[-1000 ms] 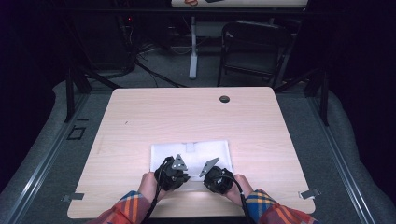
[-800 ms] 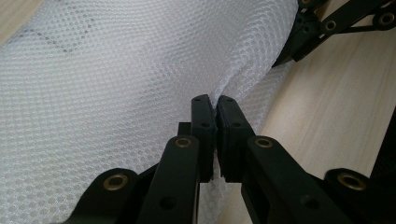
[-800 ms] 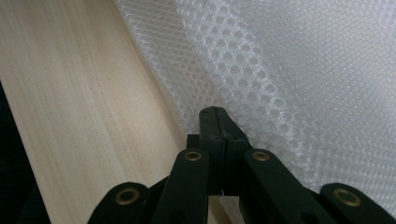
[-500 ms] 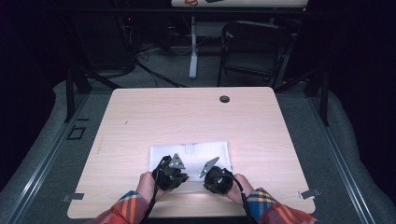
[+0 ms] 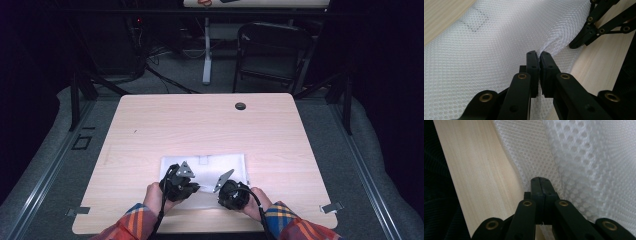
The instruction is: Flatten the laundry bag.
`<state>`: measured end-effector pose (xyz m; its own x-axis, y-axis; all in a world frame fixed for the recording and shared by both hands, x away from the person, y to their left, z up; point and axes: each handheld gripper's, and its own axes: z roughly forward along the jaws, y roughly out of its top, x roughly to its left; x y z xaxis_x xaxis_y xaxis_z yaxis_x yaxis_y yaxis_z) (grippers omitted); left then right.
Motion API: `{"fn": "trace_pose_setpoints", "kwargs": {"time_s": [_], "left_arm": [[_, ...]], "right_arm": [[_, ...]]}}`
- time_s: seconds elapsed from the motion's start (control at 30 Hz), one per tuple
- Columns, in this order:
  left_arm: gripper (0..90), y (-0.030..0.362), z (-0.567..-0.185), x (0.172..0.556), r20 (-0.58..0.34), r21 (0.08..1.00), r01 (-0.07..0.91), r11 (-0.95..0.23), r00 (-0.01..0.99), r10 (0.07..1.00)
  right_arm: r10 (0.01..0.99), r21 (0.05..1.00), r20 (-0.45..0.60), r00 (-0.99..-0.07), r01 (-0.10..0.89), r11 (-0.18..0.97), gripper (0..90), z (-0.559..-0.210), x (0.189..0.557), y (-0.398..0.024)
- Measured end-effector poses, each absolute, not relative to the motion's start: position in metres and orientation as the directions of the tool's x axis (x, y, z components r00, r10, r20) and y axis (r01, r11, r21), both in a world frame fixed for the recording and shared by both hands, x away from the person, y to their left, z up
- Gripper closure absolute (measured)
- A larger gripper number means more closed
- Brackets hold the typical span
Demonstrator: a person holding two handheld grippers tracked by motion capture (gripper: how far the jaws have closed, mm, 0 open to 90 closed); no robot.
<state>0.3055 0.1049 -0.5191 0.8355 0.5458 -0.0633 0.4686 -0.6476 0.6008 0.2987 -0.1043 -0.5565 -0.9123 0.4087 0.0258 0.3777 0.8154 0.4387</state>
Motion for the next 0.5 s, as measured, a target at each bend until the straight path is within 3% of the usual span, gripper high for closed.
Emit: {"fn": "trace_pose_setpoints", "kwargs": {"time_s": [0.5], "left_arm": [[86.7,0.115,-0.503,0.313,-0.042,0.626,0.485,-0.61,0.803,0.595]], "right_arm": [[0.389,0.426,0.022,-0.921,0.361,0.83,90.0,-0.556,0.294,-0.103]]}}
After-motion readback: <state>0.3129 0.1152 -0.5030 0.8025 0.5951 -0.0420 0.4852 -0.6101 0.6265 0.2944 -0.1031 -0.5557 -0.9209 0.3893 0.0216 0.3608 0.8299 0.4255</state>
